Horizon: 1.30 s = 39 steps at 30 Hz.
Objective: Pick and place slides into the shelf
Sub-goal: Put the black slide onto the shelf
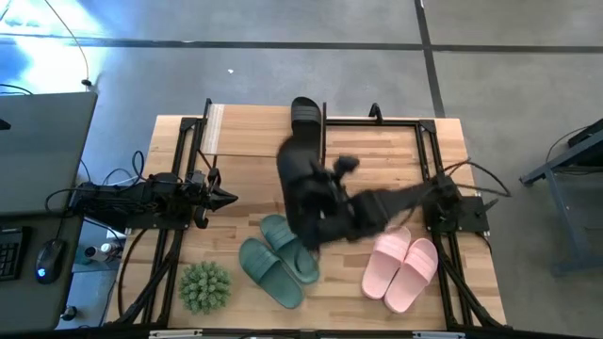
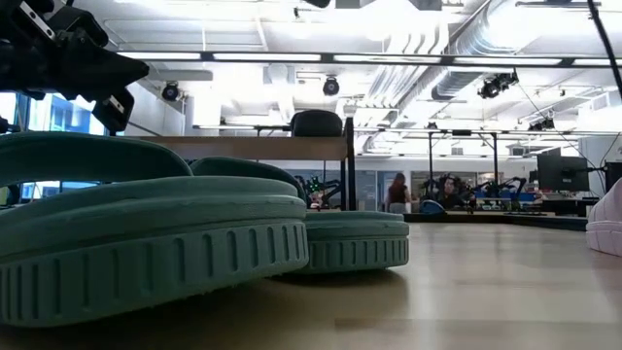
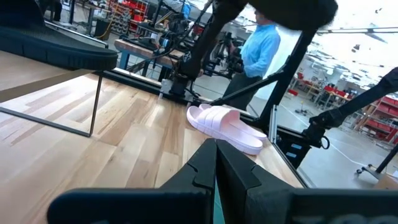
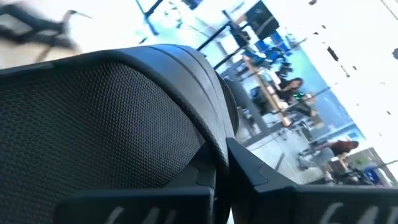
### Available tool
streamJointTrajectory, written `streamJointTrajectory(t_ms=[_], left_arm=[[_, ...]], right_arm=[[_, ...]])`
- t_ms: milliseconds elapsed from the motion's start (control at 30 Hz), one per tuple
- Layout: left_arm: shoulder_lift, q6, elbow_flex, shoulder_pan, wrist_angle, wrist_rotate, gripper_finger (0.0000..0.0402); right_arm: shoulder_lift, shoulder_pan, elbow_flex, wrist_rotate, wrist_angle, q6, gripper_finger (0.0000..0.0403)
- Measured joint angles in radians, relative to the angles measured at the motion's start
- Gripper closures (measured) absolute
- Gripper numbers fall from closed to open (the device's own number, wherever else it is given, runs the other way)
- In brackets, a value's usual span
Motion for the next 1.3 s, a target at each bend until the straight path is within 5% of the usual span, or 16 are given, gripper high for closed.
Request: streamJointTrajectory(t_ms=[167,400,767,933,1300], left_arm=[[0.000,0.000,0.000,0.000,0.000,-0.008,0.0401],[0.000,0.012,0.000,0.000,-0.001,-0.018,0.0401],[0.000,0.114,0.000,0.000,0.015,-0.116,0.0401],[0.000,0.114,0.000,0.000,0.015,-0.116,0.0401],[0.000,0.114,0.000,0.000,0.014,-0.117,0.0401]], right_arm=[[-0.024,-0.158,-0.046,-0.153,0.413,-0.443,0.0402],[0.019,-0.351,-0.046,-0.284,0.652,-0.703,0.0402],[0.144,-0.544,-0.046,-0.495,0.773,-0.791,0.0403],[0.237,-0.575,-0.028,-0.478,0.834,-0.872,0.0403],[0.269,-0.580,-0.025,-0.467,0.756,-0.750,0.0403]])
